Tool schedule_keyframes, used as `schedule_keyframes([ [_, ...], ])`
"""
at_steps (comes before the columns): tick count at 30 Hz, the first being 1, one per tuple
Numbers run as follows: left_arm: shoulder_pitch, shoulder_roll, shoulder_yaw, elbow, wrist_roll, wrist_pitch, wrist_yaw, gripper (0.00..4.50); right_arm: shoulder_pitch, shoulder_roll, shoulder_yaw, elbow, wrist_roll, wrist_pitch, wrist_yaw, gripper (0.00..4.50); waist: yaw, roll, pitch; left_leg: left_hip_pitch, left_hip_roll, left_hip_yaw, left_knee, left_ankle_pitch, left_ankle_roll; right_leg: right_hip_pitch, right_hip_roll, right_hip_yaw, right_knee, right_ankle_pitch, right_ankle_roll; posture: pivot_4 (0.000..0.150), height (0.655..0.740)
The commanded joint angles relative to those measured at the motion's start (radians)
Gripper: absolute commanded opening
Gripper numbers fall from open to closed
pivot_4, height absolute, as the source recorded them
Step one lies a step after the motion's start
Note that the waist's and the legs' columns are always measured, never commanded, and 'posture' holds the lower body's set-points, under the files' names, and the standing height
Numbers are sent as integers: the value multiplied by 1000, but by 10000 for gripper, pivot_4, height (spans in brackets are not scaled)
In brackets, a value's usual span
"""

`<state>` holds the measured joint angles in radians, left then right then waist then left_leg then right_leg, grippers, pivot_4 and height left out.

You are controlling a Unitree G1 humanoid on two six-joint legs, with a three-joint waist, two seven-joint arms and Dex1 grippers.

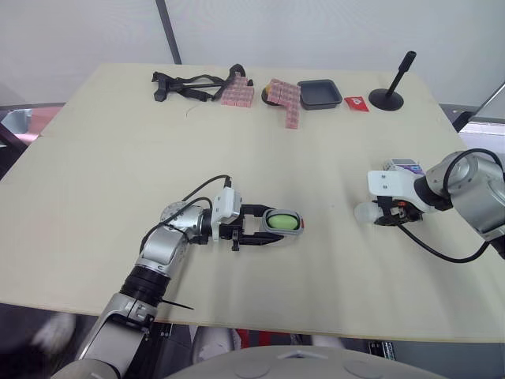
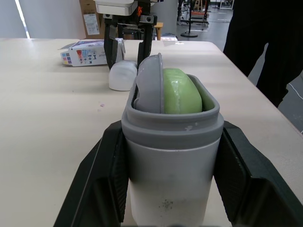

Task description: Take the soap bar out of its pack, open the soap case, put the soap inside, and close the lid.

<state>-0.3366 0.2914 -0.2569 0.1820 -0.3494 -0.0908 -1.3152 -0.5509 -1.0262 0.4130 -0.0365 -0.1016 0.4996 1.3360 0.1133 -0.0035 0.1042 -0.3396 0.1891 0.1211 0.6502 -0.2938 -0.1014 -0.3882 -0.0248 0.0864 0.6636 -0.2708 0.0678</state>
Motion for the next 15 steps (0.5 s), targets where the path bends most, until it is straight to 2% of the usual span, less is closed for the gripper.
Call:
schedule_keyframes([
  [1, -2, 3, 3, -26, -4, -5, 2, 19225, 5, -4, -20, -4, -11, -2, -3, 19239, 0, 0, 0, 0, 0, 0, 0, 0, 0, 0, 0, 0, 0, 0, 0, 1500, 7400],
  [15, -2, 3, 2, -26, -4, -5, 2, 19225, 5, -3, -20, -4, -12, -2, -2, 19239, 0, 0, 0, 0, 0, 0, 0, 0, 0, 0, 0, 0, 0, 0, 0, 1500, 7400],
])
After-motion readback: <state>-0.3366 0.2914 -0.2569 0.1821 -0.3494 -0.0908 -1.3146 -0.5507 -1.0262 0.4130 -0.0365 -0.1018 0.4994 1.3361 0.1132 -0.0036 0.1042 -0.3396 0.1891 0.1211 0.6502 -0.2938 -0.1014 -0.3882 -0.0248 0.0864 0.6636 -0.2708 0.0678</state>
